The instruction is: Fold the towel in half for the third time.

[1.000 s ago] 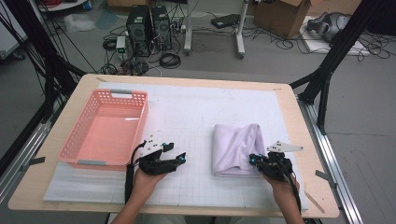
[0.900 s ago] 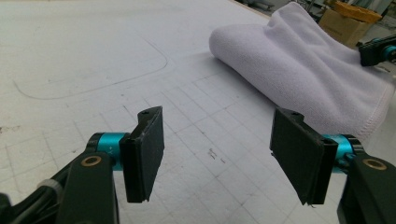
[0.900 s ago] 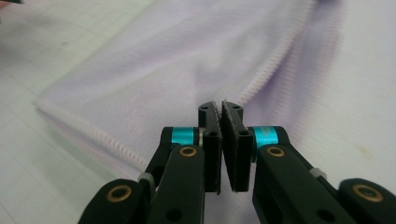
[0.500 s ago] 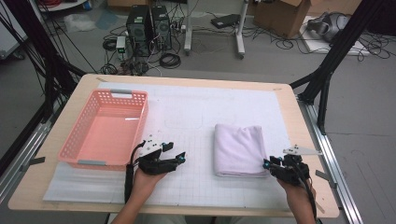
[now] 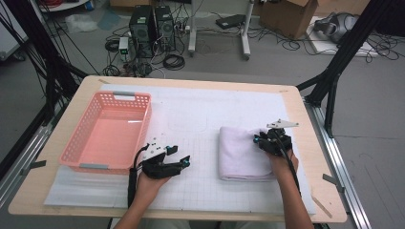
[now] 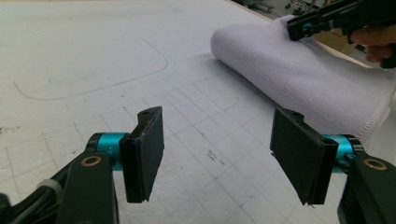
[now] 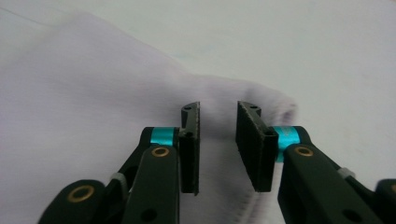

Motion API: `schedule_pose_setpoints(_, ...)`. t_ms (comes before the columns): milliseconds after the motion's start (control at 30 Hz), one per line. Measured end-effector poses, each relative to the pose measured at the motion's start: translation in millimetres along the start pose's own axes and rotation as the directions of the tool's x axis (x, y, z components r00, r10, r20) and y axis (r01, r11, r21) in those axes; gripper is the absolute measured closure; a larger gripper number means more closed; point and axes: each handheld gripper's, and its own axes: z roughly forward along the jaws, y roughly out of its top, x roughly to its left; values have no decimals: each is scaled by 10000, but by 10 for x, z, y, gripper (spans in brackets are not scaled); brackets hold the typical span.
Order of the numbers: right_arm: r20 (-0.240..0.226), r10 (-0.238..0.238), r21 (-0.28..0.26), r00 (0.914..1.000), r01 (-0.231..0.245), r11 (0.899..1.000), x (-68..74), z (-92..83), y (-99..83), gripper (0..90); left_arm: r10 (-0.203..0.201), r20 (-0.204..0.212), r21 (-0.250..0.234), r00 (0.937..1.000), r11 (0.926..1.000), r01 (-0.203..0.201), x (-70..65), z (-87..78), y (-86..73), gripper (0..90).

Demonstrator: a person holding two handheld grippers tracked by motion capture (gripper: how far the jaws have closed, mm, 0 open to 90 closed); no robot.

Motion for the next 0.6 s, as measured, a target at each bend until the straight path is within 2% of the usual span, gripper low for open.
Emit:
schedule_pose_setpoints(33,364,-83,278,9993,73,9996,-39,28,-16,710,8,-1,20,10000,10000,-8,3,-2,0,353)
schedule_pose_setpoints(67,509,71,368,9987,-90,9993,-84,29,-35,714,13,-7,22,10000,10000,-13,3,-2,-1,352)
schedule_pose_setpoints(133,763,593,-3,9953,-595,9982,-150,-56,-56,697,6,-8,12,10000,10000,-6,6,-2,-1,351)
schedule_pose_setpoints(233,133,871,-688,9961,-860,9939,-195,-240,-110,688,-22,-44,24,10000,10000,23,5,1,0,342)
schedule_pose_setpoints(300,-692,916,-1005,9934,-983,9901,-190,-367,-174,675,8,-43,35,10000,10000,-8,0,-1,3,329)
schedule_pose_setpoints(333,-1100,815,-1079,9906,-935,9898,-174,-417,-216,664,8,-48,48,10000,10000,-8,-2,-2,4,325)
schedule_pose_setpoints(433,-1789,475,-996,9827,-661,9928,-77,-527,-371,635,-5,-61,77,10000,10000,6,1,5,4,316)
schedule_pose_setpoints(600,-2095,-170,-706,9776,22,9975,97,-600,-608,616,-21,-35,41,10000,10000,21,-4,-3,12,302)
